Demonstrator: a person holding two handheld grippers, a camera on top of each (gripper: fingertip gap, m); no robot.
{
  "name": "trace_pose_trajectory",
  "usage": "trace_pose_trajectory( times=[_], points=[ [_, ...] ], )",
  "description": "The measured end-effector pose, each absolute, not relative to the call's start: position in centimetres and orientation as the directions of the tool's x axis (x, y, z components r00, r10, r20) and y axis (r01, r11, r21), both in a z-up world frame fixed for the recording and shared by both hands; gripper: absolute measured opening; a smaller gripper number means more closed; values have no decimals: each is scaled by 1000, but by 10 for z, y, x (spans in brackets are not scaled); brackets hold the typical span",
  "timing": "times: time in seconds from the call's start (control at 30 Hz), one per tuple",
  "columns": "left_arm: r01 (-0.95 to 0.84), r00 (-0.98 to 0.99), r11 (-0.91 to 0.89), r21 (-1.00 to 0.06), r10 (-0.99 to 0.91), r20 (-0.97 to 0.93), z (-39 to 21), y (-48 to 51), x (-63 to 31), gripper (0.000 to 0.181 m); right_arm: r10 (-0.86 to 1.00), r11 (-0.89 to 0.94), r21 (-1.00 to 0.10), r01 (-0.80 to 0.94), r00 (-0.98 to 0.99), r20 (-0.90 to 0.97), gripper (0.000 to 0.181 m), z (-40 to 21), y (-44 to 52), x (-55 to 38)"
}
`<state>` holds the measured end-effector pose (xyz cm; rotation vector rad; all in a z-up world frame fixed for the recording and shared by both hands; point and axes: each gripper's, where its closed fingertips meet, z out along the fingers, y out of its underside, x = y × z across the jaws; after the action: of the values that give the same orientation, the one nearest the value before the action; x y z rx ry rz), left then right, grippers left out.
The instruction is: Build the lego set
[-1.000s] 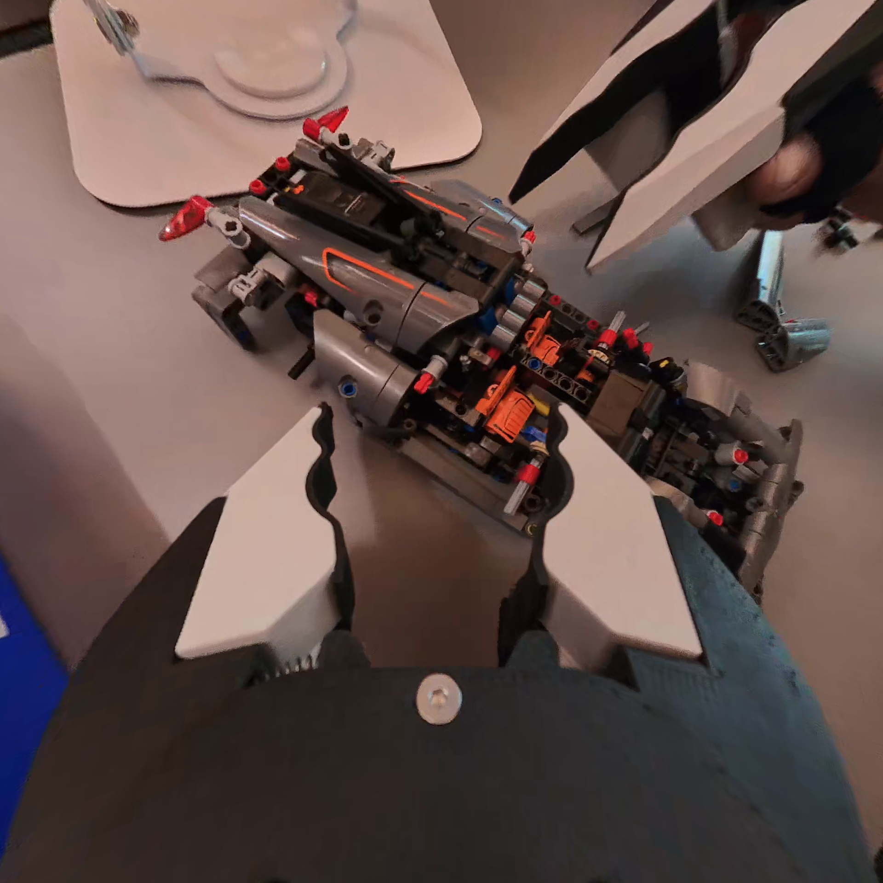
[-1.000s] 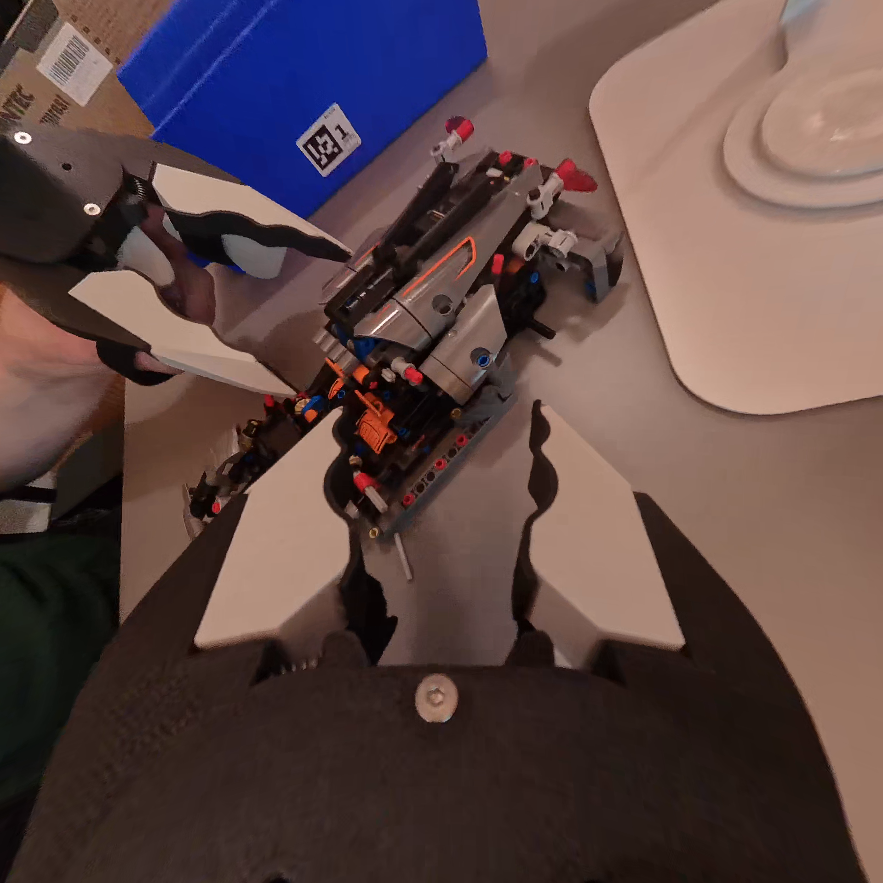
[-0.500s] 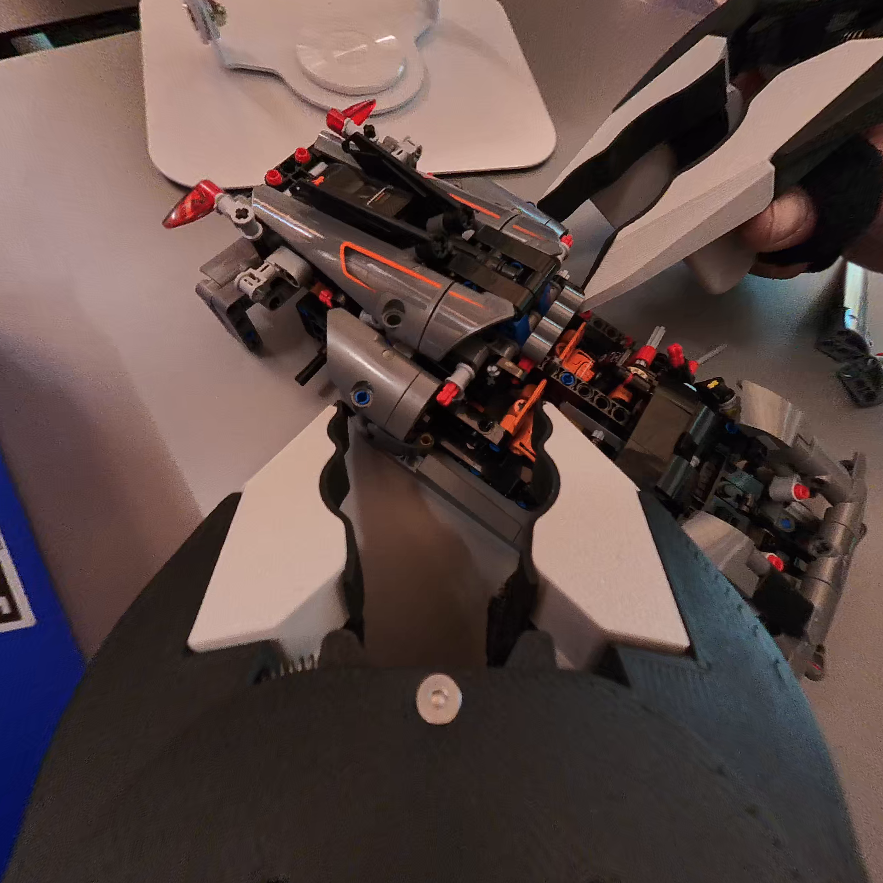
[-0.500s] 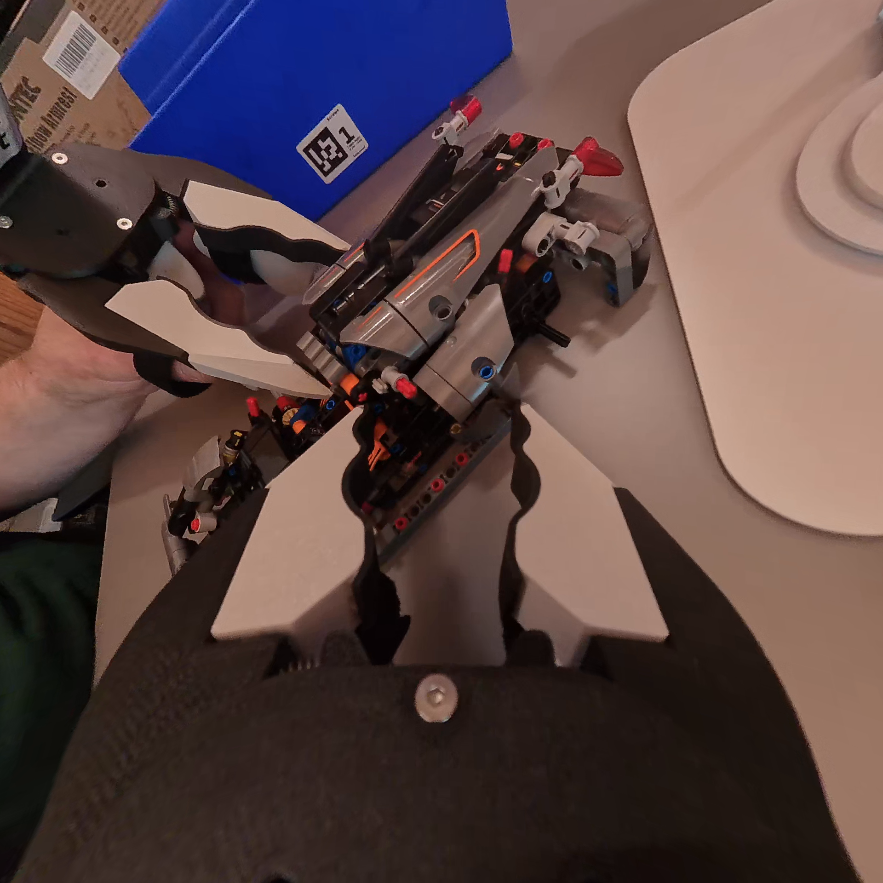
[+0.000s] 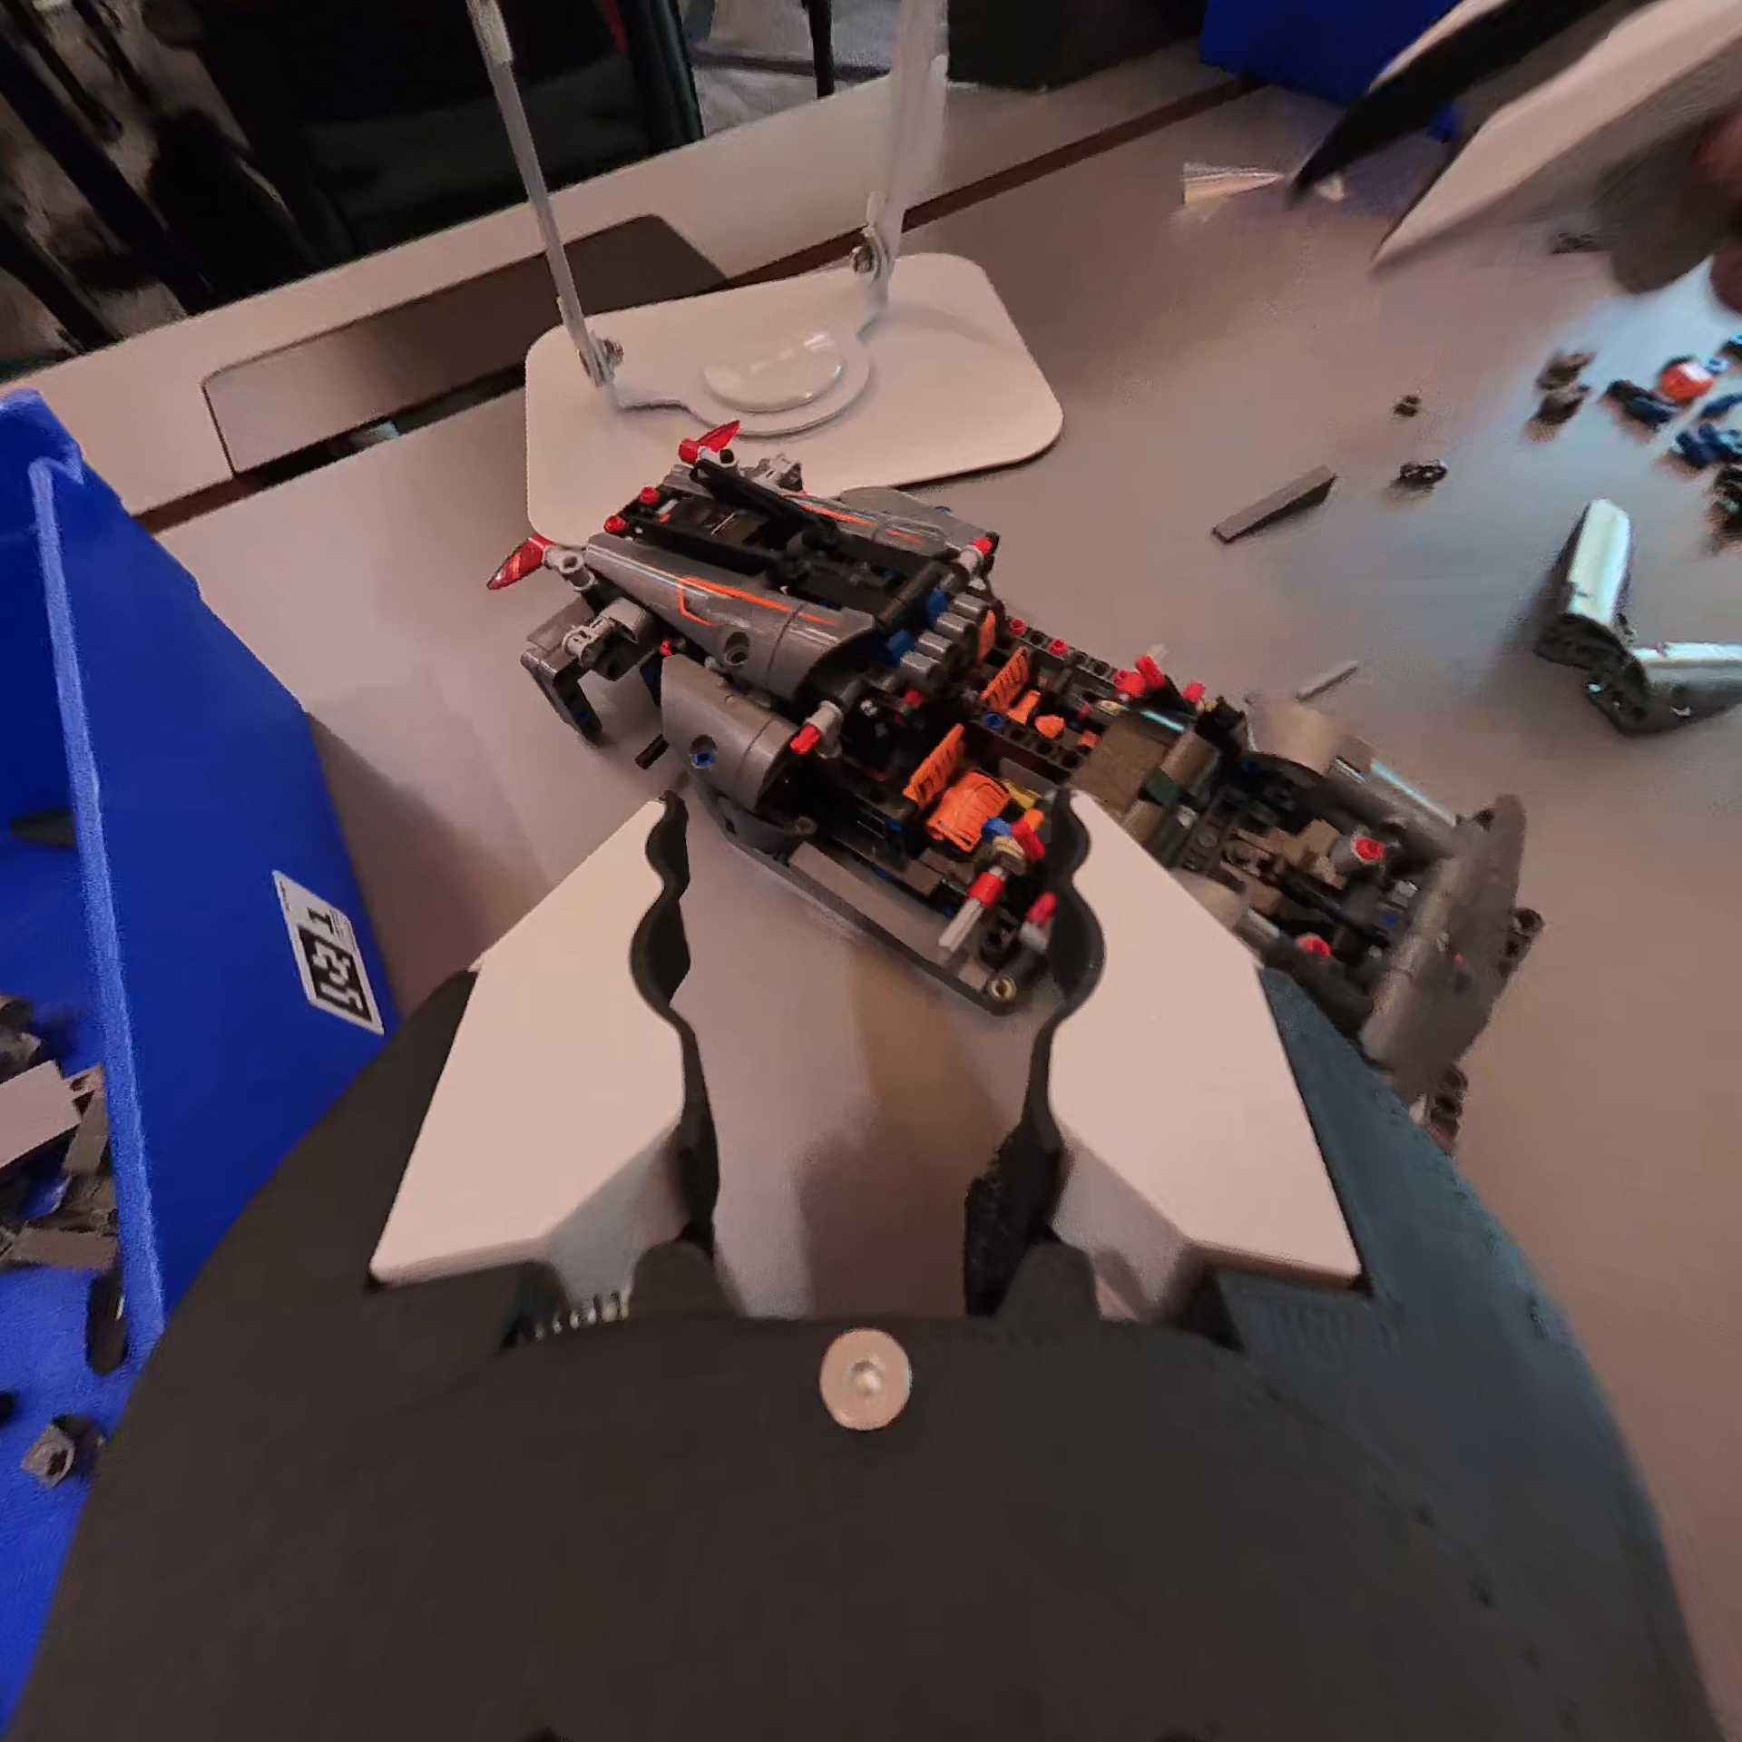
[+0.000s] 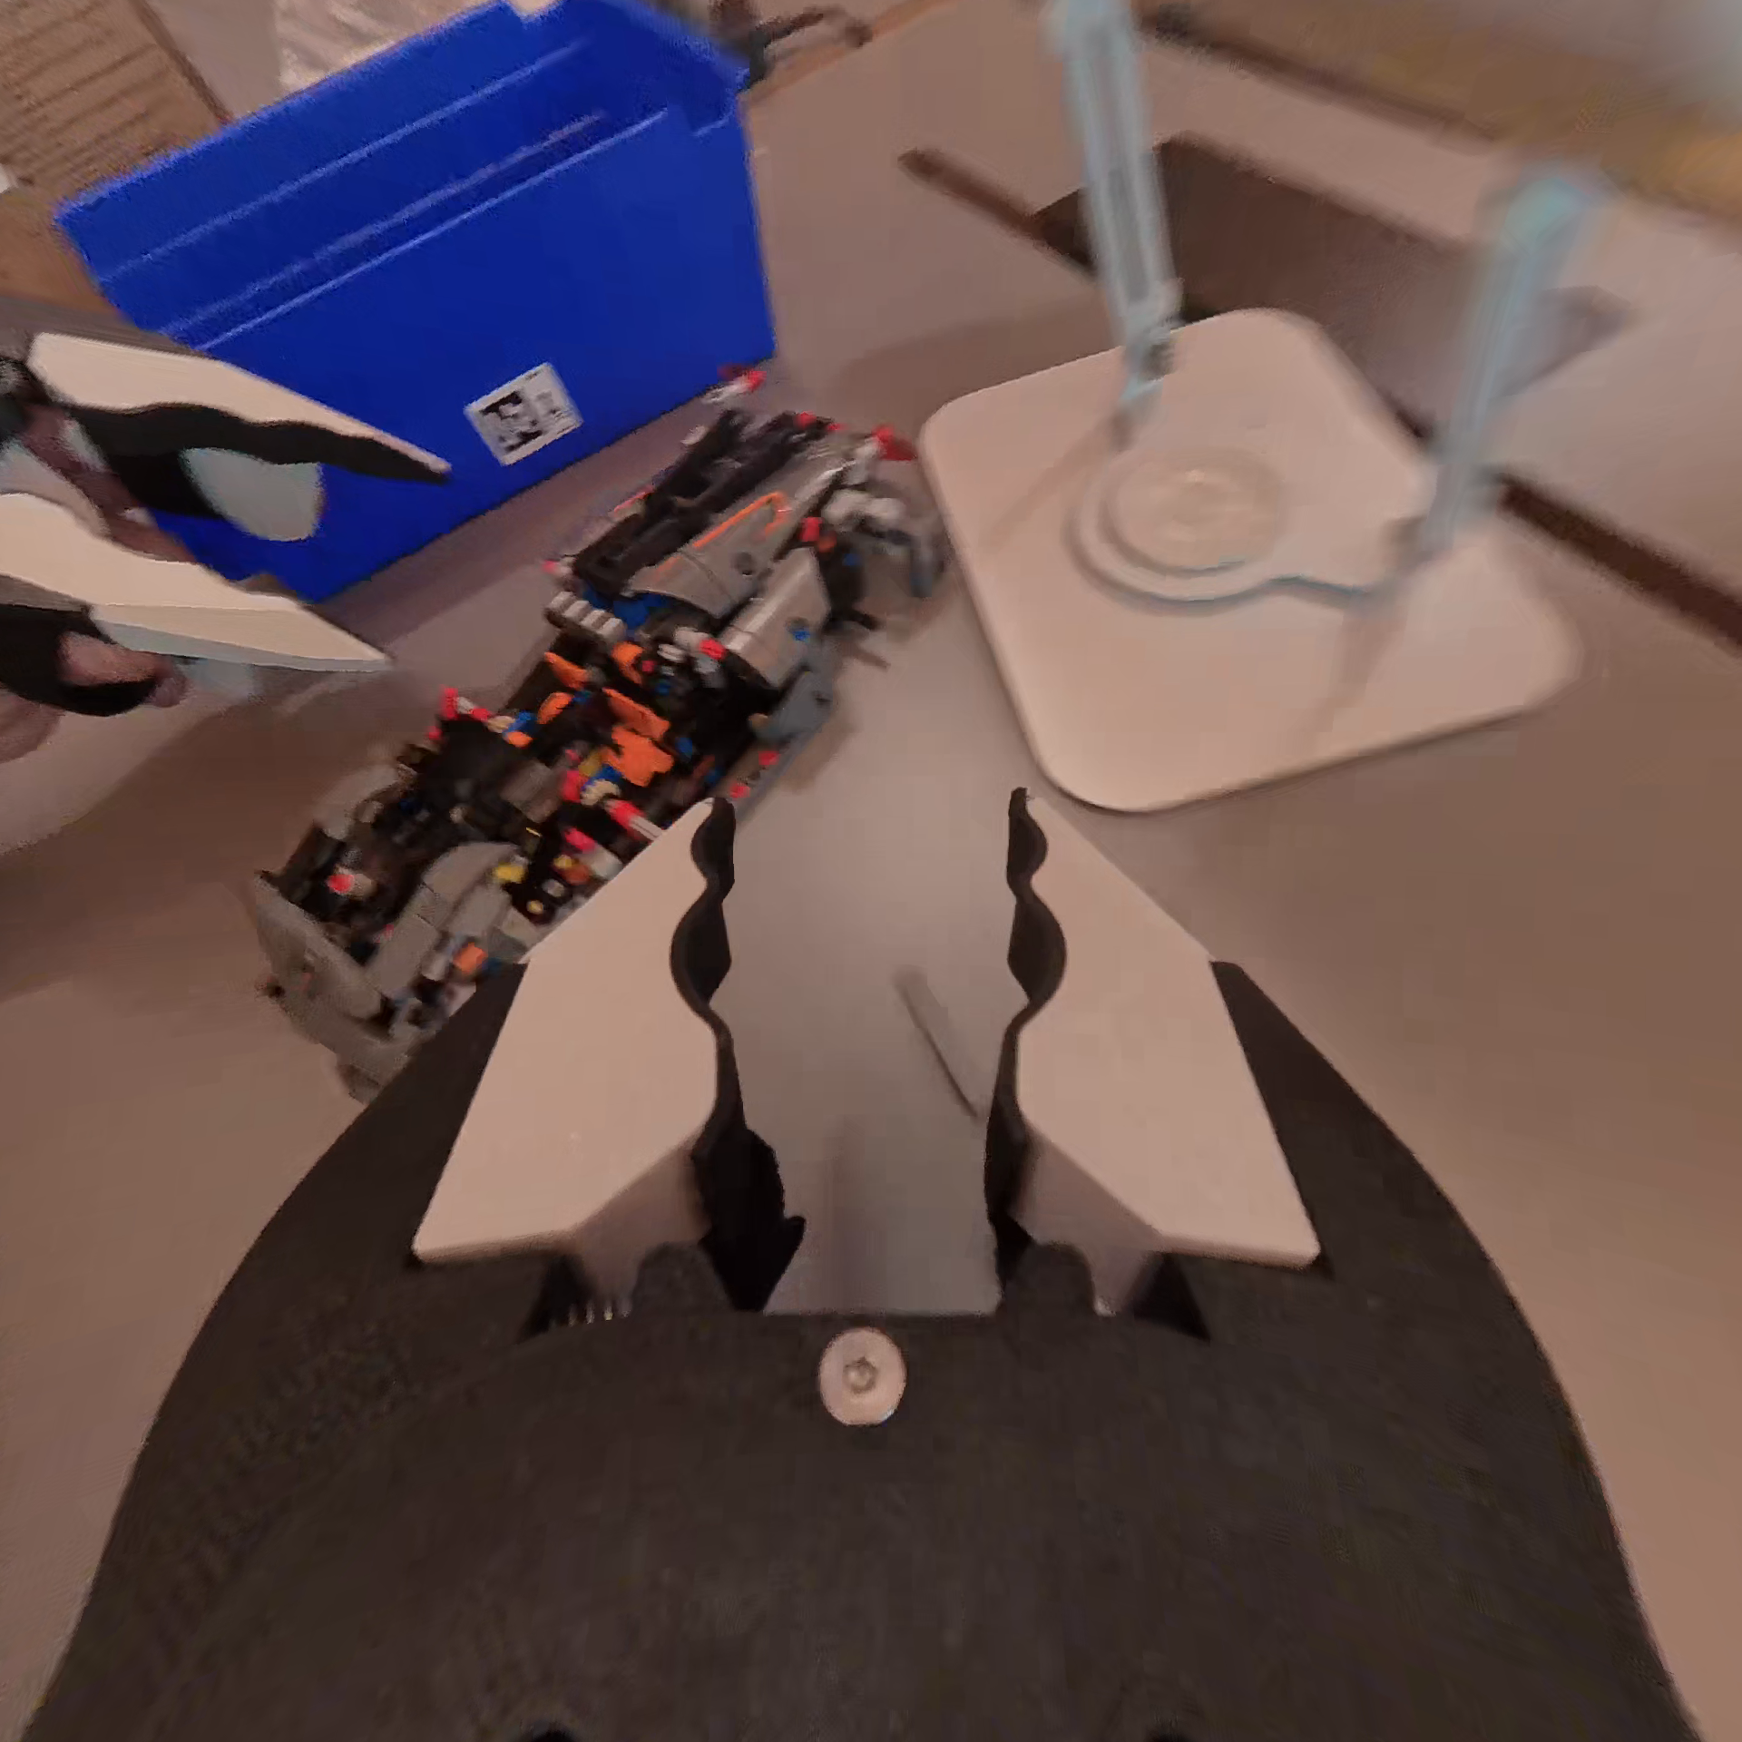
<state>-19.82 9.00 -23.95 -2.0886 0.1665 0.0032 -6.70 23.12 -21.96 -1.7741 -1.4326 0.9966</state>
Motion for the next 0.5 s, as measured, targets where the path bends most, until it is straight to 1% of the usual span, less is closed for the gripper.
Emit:
trace_pose_trajectory(
  times=[0.07,0.13,0.2,0.23,0.27,0.3,0.33,0.4,0.47,0.5],
  points=[
    [-152,986,-476,-866,-129,-102,-245,81,-195,72,960,-169,-888,428,274,-51,53,-196,266,-17],
    [-170,984,-479,-861,-122,-127,-255,76,-198,71,885,-186,-915,357,466,3,51,-174,311,42],
    [-158,986,-486,-860,-121,-112,-261,74,-199,73,764,-192,-917,349,640,84,58,-165,362,104],
    [-148,987,-482,-864,-122,-101,-261,75,-198,73,696,-218,-901,374,707,125,67,-168,386,134],
    [-148,987,-472,-869,-122,-101,-260,76,-198,73,645,-257,-875,409,747,160,70,-177,407,161],
    [-152,987,-467,-871,-125,-106,-258,76,-198,72,605,-307,-855,419,779,164,75,-188,424,182],
    [-159,985,-468,-869,-129,-111,-258,77,-198,72,578,-358,-848,392,806,129,80,-197,438,195],
    [-174,984,-464,-869,-125,-130,-254,78,-200,72,552,-386,-858,337,830,78,82,-204,455,205],
    [-176,983,-461,-870,-119,-136,-251,78,-202,70,575,-389,-869,307,818,31,79,-210,468,200],
    [-173,984,-465,-869,-116,-133,-251,79,-204,70,609,-416,-870,266,792,-49,68,-212,470,191]
  ],
)
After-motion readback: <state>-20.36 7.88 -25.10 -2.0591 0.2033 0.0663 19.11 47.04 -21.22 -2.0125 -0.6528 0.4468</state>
